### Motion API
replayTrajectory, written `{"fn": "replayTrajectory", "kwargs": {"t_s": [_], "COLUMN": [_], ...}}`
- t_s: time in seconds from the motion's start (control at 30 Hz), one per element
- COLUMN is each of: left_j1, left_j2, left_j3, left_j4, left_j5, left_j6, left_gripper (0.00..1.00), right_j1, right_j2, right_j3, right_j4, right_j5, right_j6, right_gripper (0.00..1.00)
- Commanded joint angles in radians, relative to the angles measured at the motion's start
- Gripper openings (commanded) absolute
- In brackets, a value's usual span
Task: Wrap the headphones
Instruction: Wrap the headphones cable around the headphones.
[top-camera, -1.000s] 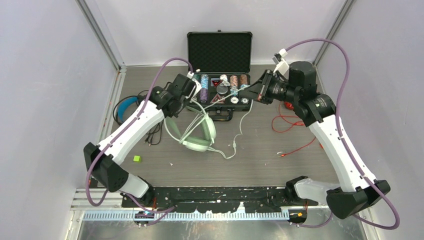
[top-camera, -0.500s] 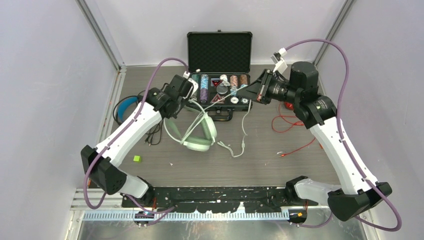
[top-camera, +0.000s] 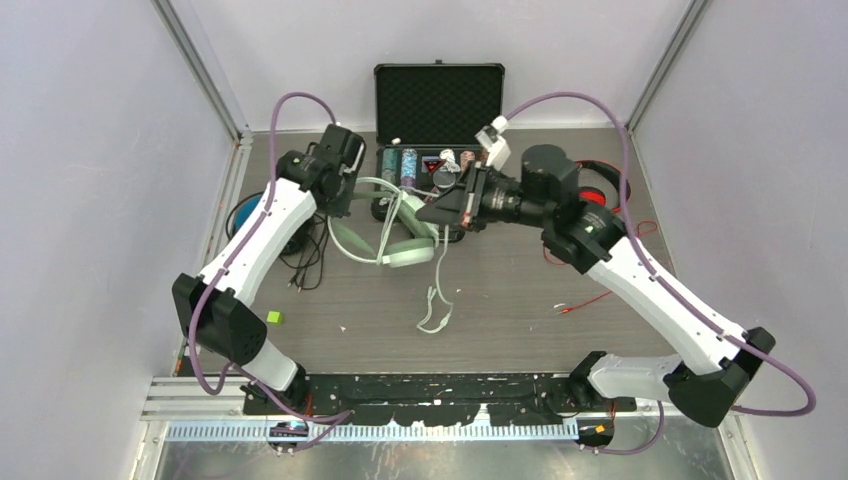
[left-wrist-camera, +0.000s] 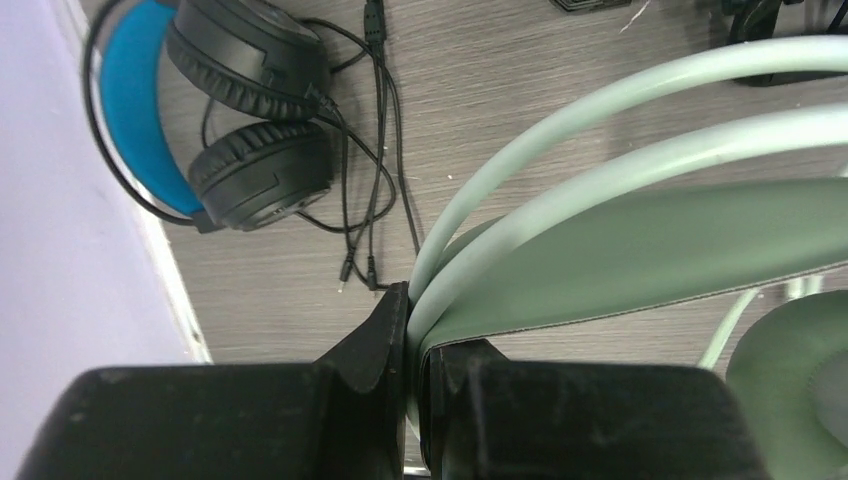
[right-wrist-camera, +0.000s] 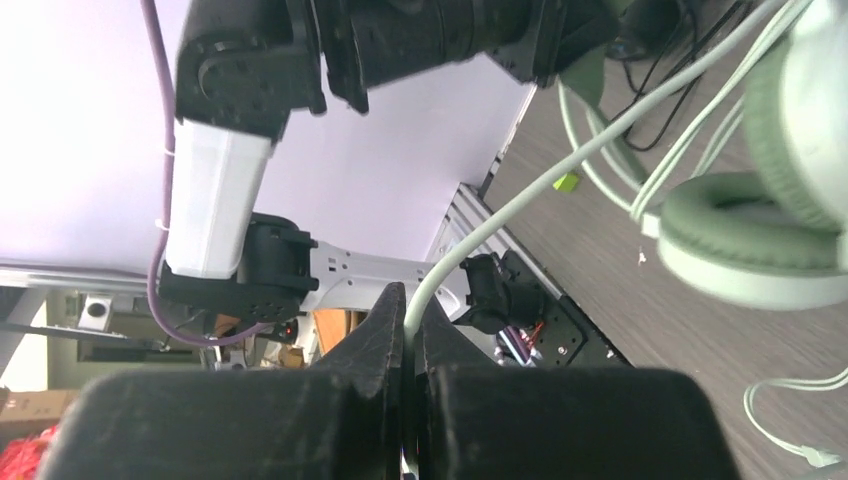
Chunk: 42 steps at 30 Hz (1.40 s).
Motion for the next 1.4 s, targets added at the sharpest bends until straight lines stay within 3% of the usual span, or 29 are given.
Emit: {"fn": "replayTrajectory", "kwargs": {"t_s": [0.0, 0.4, 0.67, 0.83, 1.07, 1.37], "left_j1": [0.069, 0.255, 0.29, 0.292, 0.292, 0.292], "left_j2": [-0.035, -0.105, -0.158, -0.207, -0.275, -0.353], "left_j3": [0.037, -0.005, -0.019, -0.032, -0.032, -0.168], "left_j4": [0.046, 0.246, 0.361, 0.405, 0.437, 0.635], "left_j5": [0.129, 0.354, 0.444, 0.482, 0.53, 0.609], "left_j6": [-0.178, -0.503, -0.606, -0.652, -0.718, -0.874], "left_gripper": [0.0, 0.0, 0.0, 0.0, 0.0, 0.0], "right_j1": [0.105, 0.336, 0.377, 0.376, 0.376, 0.377], "right_j2": [0.043, 0.171, 0.169, 0.14, 0.074, 0.061], "right_j3": [-0.003, 0.027, -0.072, -0.157, -0.327, -0.404], "right_j4": [0.145, -0.025, -0.043, 0.029, 0.284, 0.466], "right_j5": [0.069, 0.272, 0.43, 0.521, 0.58, 0.57], "right_j6": [0.025, -0.19, -0.35, -0.455, -0.589, -0.644], "right_gripper": [0.01, 0.01, 0.0, 0.01, 0.01, 0.01]}}
